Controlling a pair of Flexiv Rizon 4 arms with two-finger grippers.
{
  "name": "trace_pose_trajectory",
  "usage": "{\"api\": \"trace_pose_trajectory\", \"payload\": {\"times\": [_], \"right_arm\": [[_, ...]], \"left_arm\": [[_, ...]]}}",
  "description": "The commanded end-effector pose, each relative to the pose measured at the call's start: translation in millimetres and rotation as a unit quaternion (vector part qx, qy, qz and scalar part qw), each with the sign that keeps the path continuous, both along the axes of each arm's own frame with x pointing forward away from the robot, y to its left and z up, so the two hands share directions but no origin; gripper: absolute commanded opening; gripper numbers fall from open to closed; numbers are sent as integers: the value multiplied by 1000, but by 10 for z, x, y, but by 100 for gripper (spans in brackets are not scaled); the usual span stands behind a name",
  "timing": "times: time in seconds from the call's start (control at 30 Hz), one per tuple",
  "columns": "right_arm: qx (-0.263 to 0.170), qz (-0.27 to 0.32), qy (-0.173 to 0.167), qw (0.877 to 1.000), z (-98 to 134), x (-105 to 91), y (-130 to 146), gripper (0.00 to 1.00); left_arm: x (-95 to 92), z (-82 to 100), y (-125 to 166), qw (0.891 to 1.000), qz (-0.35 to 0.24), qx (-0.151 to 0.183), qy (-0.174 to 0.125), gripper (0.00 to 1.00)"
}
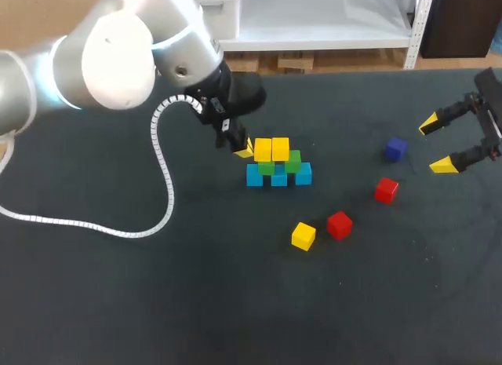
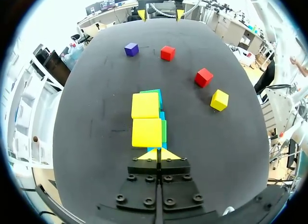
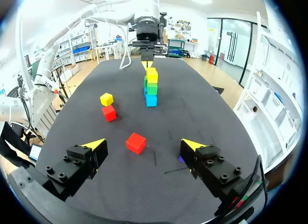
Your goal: Place the blue cubes, place green cubes on the blue cubes, place the yellow cubes on the green cubes, then place the red cubes on the yellow cubes, and place purple cube on the red cubes.
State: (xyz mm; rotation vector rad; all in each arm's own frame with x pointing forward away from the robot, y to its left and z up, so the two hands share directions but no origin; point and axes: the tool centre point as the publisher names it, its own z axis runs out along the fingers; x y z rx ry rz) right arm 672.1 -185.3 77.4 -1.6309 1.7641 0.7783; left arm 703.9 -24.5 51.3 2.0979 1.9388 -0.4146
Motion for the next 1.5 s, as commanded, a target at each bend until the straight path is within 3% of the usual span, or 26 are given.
{"api": "trace_pose_trajectory", "payload": {"times": [0.03, 0.77, 0.83, 0.93, 0.97, 1.0, 1.07, 1.1, 1.13, 1.17, 1.3, 1.5], "right_arm": [[1, 1, 0, 1000, -7, 6, 1, 100], [1, 1, 0, 1000, -7, 6, 1, 100], [1, 1, 0, 1000, -7, 6, 1, 100], [1, 1, 0, 1000, -7, 6, 1, 100], [1, 1, 0, 1000, -7, 6, 1, 100], [1, 1, 0, 1000, -7, 6, 1, 100], [1, 1, 0, 1000, -7, 6, 1, 100], [1, 1, 0, 1000, -7, 6, 1, 100], [1, 1, 0, 1000, -7, 6, 1, 100], [1, 1, 0, 1000, -7, 6, 1, 100], [1, 1, 0, 1000, -7, 6, 1, 100], [1, 1, 0, 1000, -7, 6, 1, 100]], "left_arm": [[52, 2, -18, 1000, -3, 2, 3, 0], [26, 1, 136, 1000, 13, 7, 6, 0], [17, 9, 175, 1000, 17, 8, 5, 11], [-2, 22, 242, 1000, 23, 6, 4, 13], [-12, 29, 270, 1000, 24, 6, 3, 18], [-23, 36, 294, 1000, 26, 5, 1, 34], [-52, 57, 347, 1000, 29, 2, -4, 45], [-64, 66, 375, 1000, 29, -4, -8, 61], [-79, 77, 406, 1000, 30, -6, -9, 87], [-92, 83, 434, 1000, 26, -7, -13, 100], [-172, 153, 604, 998, 28, -45, -21, 100], [-308, 257, 926, 997, 27, -72, -32, 100]]}}
